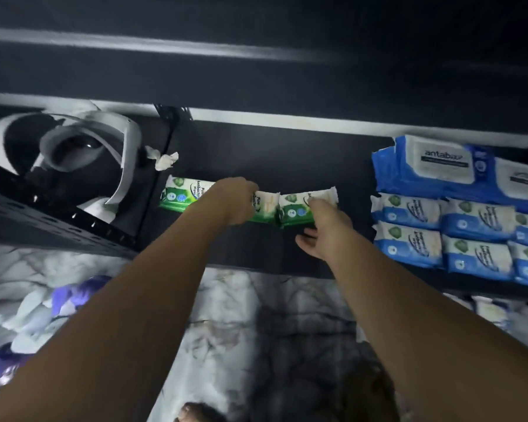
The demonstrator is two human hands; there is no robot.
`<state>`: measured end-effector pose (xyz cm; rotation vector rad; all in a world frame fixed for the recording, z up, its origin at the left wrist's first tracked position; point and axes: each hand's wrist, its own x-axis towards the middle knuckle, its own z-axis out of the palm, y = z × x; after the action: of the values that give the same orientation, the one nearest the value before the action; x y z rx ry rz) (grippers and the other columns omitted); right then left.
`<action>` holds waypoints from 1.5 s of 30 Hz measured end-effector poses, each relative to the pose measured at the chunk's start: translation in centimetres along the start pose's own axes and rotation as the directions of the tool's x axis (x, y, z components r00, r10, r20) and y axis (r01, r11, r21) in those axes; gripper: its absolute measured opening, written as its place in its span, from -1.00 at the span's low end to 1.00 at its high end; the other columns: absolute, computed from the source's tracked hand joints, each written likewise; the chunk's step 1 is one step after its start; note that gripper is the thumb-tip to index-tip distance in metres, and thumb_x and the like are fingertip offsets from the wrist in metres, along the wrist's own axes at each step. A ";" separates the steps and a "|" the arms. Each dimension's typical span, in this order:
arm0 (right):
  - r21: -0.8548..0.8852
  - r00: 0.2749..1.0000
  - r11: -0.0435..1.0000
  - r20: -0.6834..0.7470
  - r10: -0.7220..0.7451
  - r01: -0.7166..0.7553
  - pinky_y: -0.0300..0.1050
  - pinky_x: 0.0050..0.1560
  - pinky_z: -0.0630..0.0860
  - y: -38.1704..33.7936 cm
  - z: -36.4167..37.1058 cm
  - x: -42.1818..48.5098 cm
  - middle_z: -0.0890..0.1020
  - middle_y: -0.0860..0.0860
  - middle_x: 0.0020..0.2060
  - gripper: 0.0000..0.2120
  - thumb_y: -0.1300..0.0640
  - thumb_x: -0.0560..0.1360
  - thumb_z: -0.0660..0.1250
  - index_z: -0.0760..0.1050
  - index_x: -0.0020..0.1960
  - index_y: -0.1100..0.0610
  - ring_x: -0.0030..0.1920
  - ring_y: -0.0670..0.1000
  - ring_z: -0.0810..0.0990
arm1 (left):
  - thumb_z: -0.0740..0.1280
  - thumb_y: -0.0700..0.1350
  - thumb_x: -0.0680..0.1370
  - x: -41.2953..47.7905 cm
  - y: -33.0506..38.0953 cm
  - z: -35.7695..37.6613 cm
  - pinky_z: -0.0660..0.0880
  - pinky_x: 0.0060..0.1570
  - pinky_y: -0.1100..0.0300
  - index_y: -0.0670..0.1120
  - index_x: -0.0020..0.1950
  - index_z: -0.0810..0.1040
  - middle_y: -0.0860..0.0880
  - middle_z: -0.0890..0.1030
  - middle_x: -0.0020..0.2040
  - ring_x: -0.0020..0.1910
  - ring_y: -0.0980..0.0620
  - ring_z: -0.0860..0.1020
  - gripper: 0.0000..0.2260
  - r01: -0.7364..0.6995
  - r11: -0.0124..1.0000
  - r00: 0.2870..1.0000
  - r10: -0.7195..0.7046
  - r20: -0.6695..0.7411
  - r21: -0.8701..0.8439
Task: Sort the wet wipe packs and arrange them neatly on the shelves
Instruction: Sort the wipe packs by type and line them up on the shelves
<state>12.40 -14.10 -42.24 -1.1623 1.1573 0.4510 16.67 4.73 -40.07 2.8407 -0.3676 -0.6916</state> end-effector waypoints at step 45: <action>-0.445 0.830 0.701 0.282 -0.482 0.558 0.07 -0.07 0.64 4.6 -14.0 -22.8 0.68 0.15 -0.10 -0.76 0.22 0.40 0.49 0.48 -0.02 0.10 -0.15 0.09 0.69 | 0.41 -0.18 0.52 -26.8 16.1 2.0 0.44 -0.25 0.16 -0.13 -0.04 0.62 -0.10 0.65 -0.25 -0.29 0.00 0.54 -0.95 0.079 0.121 0.858 -0.513 0.006 -0.989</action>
<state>-6.86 -18.69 -23.71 -1.8271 0.5284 0.3975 -10.42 -3.25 -26.45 1.5977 0.6099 -0.2347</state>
